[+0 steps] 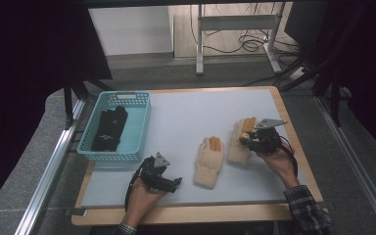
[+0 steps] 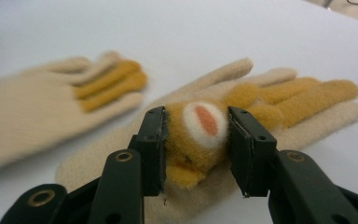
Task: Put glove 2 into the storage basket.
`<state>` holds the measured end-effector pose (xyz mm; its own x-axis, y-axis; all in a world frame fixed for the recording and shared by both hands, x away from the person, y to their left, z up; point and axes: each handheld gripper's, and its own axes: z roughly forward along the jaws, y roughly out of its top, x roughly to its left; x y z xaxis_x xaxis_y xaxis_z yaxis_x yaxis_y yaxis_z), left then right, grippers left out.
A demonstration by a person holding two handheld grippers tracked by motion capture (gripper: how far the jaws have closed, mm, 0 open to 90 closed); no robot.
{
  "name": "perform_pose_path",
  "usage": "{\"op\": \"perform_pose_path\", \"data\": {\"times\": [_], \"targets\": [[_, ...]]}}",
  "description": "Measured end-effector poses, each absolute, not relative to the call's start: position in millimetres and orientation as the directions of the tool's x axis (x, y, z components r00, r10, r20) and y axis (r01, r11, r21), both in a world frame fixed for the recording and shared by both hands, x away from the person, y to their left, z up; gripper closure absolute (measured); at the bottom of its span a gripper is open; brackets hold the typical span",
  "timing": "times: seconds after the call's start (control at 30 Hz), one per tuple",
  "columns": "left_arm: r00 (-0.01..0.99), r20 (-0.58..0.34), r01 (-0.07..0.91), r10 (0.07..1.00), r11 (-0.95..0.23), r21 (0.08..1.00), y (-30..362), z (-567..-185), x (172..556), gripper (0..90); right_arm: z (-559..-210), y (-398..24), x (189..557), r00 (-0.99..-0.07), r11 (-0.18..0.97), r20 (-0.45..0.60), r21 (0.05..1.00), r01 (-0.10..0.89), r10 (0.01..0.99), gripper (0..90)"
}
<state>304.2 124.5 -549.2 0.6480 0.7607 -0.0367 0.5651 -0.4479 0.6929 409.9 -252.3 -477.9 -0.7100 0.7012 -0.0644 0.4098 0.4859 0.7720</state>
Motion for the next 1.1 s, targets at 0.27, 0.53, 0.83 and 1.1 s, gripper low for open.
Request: {"op": "perform_pose_path", "data": {"times": [0.27, 0.53, 0.83, 1.1], "targets": [[0.647, -0.036, 0.564, 0.761, -0.446, 0.695, 124.4, -549.4, 304.3, 0.9, -445.7, -237.9, 379.8, -0.731, 0.431, -0.013, 0.815, 0.388, 0.682, 58.6], [0.647, -0.036, 0.563, 0.761, -0.446, 0.695, 124.4, -549.3, 304.2, 0.9, -441.7, -193.5, 346.7, -0.763, 0.429, 0.018, 0.818, 0.382, 0.646, 58.2], [0.648, -0.034, 0.563, 0.761, -0.448, 0.695, 124.6, -549.3, 304.2, 0.9, -474.8, -156.7, 345.3, -0.774, 0.459, 0.027, 0.792, 0.403, 0.633, 58.1], [0.648, -0.036, 0.564, 0.761, -0.448, 0.694, 124.5, -549.3, 304.1, 0.9, -500.6, -155.8, 349.1, -0.769, 0.464, 0.053, 0.77, 0.438, 0.637, 50.1]]}}
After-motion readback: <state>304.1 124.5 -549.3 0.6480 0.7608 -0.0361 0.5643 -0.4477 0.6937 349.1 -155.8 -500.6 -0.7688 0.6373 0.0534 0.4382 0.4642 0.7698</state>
